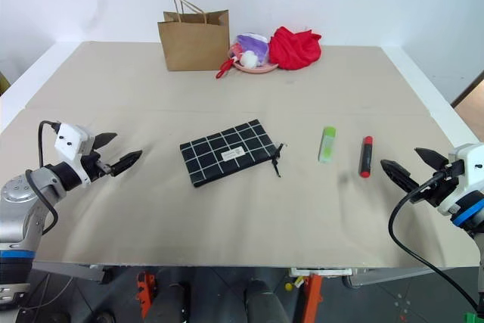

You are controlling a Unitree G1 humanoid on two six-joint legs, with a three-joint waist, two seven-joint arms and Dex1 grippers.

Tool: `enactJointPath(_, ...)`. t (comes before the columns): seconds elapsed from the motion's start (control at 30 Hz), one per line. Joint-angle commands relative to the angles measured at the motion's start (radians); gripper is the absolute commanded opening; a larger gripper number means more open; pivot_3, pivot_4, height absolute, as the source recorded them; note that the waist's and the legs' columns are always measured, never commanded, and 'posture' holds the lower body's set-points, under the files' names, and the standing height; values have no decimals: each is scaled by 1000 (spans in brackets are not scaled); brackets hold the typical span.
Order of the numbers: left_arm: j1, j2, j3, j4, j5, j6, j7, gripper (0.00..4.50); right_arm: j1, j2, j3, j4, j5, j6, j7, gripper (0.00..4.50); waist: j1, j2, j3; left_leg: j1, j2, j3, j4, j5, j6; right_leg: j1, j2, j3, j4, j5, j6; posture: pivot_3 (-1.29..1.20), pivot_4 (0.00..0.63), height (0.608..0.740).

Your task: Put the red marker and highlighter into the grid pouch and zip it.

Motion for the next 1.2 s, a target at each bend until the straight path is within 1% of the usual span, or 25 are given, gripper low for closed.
enactJointPath(0.03,4,11,19,-39,-5,-12,-7,4444,-7,-14,-30,14,4,-38,22,4435,0,0,0,0,0,0,0,0,0,0,0,0,0,0,0,0,150,740)
enactJointPath(0.23,7,12,18,-61,-33,-3,-39,4444,-24,-17,-22,78,-4,-80,50,4435,0,0,0,0,0,0,0,0,0,0,0,0,0,0,0,0,150,740)
enactJointPath(0.53,0,17,-12,-60,-10,-28,-71,4444,-70,-16,10,119,-9,-104,80,4435,-1,0,0,0,0,0,0,0,0,0,0,0,0,0,0,0,150,740)
enactJointPath(0.6,-3,13,-35,-77,-18,-17,-96,4444,-100,2,48,83,8,-81,87,4435,-2,0,0,1,0,0,0,0,0,0,0,0,0,0,0,0,150,740)
enactJointPath(0.7,-1,-1,-99,-124,-38,6,-155,4444,-168,51,154,18,10,-49,87,4435,-4,0,0,1,0,0,0,0,0,1,0,0,0,1,0,0,150,740)
enactJointPath(0.8,5,-19,-196,-148,-15,-6,-215,4444,-295,164,317,-36,-20,-13,51,4435,-20,1,0,2,0,0,0,0,0,1,0,0,0,2,1,0,150,740)
enactJointPath(0.83,5,-24,-225,-146,-2,-15,-229,4488,-341,206,364,-33,-39,-7,34,4212,-21,2,0,2,0,0,0,0,0,1,0,0,0,2,0,0,150,740)
enactJointPath(0.87,3,-29,-248,-142,7,-23,-241,4488,-382,243,399,-20,-50,-3,23,4212,-22,2,0,2,0,0,0,1,1,1,0,0,1,3,1,0,150,740)
enactJointPath(0.9,0,-35,-268,-136,16,-33,-252,4500,-426,282,434,3,-67,-7,11,4020,-22,2,0,2,0,-1,0,1,1,1,1,0,1,5,3,0,150,740)
enactJointPath(0.93,-5,-41,-282,-130,20,-39,-261,4500,-463,313,463,33,-83,-8,-2,3569,-22,2,0,1,0,-1,0,1,1,1,1,0,1,5,3,0,150,740)
enactJointPath(0.97,-9,-47,-294,-127,21,-43,-270,4500,-499,346,486,70,-97,-15,-10,3292,-22,3,0,1,0,-1,0,1,1,0,1,0,1,5,3,0,150,740)
enactJointPath(1.0,-12,-52,-304,-125,22,-44,-276,4500,-531,374,501,118,-117,-30,-26,2869,-23,3,0,0,0,-2,0,1,1,0,1,0,1,5,3,0,150,740)
enactJointPath(1.07,-17,-59,-320,-124,28,-48,-285,4500,-572,409,521,201,-152,-65,-37,1837,-19,2,0,0,0,-2,0,1,1,0,1,0,1,5,3,0,150,740)
enactJointPath(1.1,-19,-62,-326,-125,32,-52,-288,4500,-586,421,531,235,-168,-88,-36,1406,-15,2,0,0,0,-2,0,1,1,0,1,0,1,5,3,0,150,740)
enactJointPath(1.13,-20,-64,-329,-128,33,-51,-291,4500,-598,430,540,264,-184,-108,-37,817,-11,2,0,-1,0,-3,0,1,1,1,1,-1,1,4,2,0,150,740)
enactJointPath(1.17,-21,-66,-331,-132,33,-50,-292,4500,-607,438,549,283,-193,-121,-33,484,-8,2,0,-1,0,-3,0,1,1,0,1,-1,1,4,1,0,150,740)
enactJointPath(1.2,-21,-67,-333,-136,33,-47,-293,4500,-613,446,556,297,-201,-126,-34,30,-7,2,0,-2,0,-3,0,1,0,0,1,-2,1,4,0,0,150,740)
